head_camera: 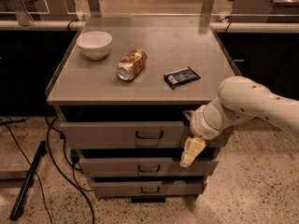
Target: Open top drawer
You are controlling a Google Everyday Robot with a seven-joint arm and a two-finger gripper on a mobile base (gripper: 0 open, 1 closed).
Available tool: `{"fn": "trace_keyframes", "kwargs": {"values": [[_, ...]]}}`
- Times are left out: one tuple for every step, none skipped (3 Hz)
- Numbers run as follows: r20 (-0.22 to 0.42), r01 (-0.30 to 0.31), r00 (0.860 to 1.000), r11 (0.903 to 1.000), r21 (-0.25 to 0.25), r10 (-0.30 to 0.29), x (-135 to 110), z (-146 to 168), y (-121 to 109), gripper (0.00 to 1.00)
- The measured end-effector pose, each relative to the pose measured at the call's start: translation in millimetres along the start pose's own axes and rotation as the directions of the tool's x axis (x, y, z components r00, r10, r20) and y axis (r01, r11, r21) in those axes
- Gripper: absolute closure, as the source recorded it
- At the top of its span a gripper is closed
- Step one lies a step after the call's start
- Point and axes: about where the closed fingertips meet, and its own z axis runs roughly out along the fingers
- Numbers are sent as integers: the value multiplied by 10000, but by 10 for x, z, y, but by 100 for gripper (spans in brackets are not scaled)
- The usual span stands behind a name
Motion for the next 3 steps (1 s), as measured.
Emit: {"fn": "trace_keyframes", "kwargs": {"values": [[-133,85,9999,9999,-63,-86,-19,21,-11,0],[-422,76,9991,9995,-306,-89,41,128,-47,0],[-609,3,9981,9985,-543,-36,97,187,-43,0]]}}
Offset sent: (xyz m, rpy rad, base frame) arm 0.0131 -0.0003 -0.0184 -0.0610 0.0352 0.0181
